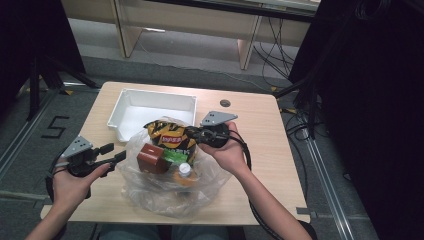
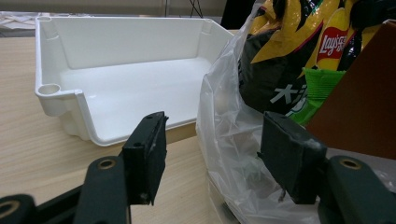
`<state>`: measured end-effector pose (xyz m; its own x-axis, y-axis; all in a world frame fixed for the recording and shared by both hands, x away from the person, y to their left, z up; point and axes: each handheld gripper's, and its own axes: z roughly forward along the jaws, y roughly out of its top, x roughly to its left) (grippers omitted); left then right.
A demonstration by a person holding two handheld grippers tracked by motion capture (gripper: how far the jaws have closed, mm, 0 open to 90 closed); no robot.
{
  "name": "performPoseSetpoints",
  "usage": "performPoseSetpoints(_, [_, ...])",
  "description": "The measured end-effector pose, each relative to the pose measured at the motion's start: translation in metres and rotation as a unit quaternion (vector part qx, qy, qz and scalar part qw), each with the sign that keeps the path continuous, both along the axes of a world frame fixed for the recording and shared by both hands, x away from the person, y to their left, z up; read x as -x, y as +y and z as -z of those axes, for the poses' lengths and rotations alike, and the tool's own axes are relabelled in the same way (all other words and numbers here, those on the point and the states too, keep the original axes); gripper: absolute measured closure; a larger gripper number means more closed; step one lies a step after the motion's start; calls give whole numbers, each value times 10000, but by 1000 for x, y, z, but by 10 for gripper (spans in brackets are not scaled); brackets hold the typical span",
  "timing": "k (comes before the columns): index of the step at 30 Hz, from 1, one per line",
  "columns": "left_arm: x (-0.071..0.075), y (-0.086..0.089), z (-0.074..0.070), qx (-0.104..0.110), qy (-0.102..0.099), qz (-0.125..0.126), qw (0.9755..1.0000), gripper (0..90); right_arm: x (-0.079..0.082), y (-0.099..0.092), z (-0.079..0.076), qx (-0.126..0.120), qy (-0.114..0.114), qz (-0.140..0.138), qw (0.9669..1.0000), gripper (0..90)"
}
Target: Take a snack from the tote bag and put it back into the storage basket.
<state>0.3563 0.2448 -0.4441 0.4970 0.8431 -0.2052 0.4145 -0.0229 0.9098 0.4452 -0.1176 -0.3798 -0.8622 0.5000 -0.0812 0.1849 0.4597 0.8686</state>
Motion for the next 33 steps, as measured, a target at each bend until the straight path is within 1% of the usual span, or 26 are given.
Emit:
performPoseSetpoints(1, [0, 0, 0, 0, 2, 1, 10000, 405, 0, 1, 1, -29, -97, 52, 9999, 840])
performPoseSetpoints(2, [0, 0, 0, -1, 5, 0, 10000, 405, 1, 1, 1, -35, -84, 46, 9999, 850])
performPoseSetpoints(3, [0, 0, 0, -2, 6, 1, 10000, 404, 2, 1, 0, -24, -1, 74, 10000, 859])
performPoseSetpoints(6, [0, -1, 0, -3, 9, 5, 10000, 405, 1, 1, 0, -17, -34, -14, 10000, 870])
performPoseSetpoints(7, [0, -1, 0, -1, 11, 5, 10000, 405, 1, 1, 0, -42, -124, -5, 9999, 877])
performPoseSetpoints(8, [0, -1, 0, 4, 12, 5, 10000, 405, 1, 1, -1, -64, -147, 10, 9999, 880])
performPoseSetpoints(10, [0, -1, 1, 1, 14, 15, 10000, 405, 2, 1, -2, -104, -127, -6, 9999, 886])
performPoseSetpoints(11, [0, -1, 1, 1, 13, 10, 10000, 405, 3, 2, -2, -138, -25, -25, 9999, 888])
performPoseSetpoints(12, [-1, -1, 1, 22, -4, 36, 10000, 405, 3, 1, -3, -121, -146, -21, 9998, 890])
performPoseSetpoints(13, [-1, -1, 1, 22, -4, 36, 10000, 406, 3, 1, -3, -121, -146, -21, 9998, 890])
performPoseSetpoints(14, [-1, -1, 1, 45, 3, 47, 10000, 406, 5, 2, -4, -261, 33, 6, 9997, 894])
performPoseSetpoints(17, [-1, -2, 1, 18, -13, 49, 10000, 407, 6, 2, -8, -375, -64, -60, 9993, 898])
performPoseSetpoints(18, [-1, -2, 1, 19, -13, 51, 10000, 408, 6, 2, -10, -401, 18, -108, 9991, 899])
performPoseSetpoints(19, [-1, -2, 1, 16, -13, 49, 10000, 408, 7, 2, -11, -472, -9, -48, 9989, 900])
performPoseSetpoints(20, [-1, -2, 1, -7, 4, 38, 10000, 409, 6, 1, -13, -467, -83, -131, 9988, 900])
performPoseSetpoints(22, [-1, -3, 1, -4, 5, 36, 10000, 411, 8, 1, -16, -557, 19, -98, 9984, 900])
performPoseSetpoints(23, [-1, -3, 1, -5, 3, 40, 10000, 412, 8, 1, -17, -628, -63, -47, 9980, 900])
performPoseSetpoints(24, [-1, -3, 1, -13, 1, 47, 10000, 413, 6, 0, -19, -598, -99, -187, 9980, 900])
performPoseSetpoints(25, [-1, -3, 2, -19, -6, 56, 10000, 415, 7, 1, -19, -671, -184, -84, 9975, 900])
performPoseSetpoints(26, [-1, -3, 2, -26, -5, 54, 10000, 417, 9, 0, -21, -694, 40, -100, 9975, 900])
performPoseSetpoints(27, [-1, -3, 2, -27, -1, 54, 10000, 418, 8, -1, -22, -763, -16, -79, 9971, 900])
performPoseSetpoints(28, [-1, -3, 2, -33, 7, 56, 10000, 418, 7, -1, -23, -810, -75, -135, 9966, 900])
performPoseSetpoints(30, [-1, -4, 2, -40, 16, 59, 10000, 420, 7, -2, -26, -858, -52, -96, 9963, 900])
performPoseSetpoints(31, [-1, -4, 2, -41, 20, 60, 10000, 420, 6, -3, -28, -881, -134, -87, 9960, 900])
performPoseSetpoints(32, [-1, -4, 2, -43, 21, 59, 10000, 420, 7, -3, -30, -943, -37, -92, 9955, 900])
performPoseSetpoints(33, [-1, -4, 2, -43, 21, 59, 10000, 420, 7, -4, -32, -943, -47, -98, 9955, 900])
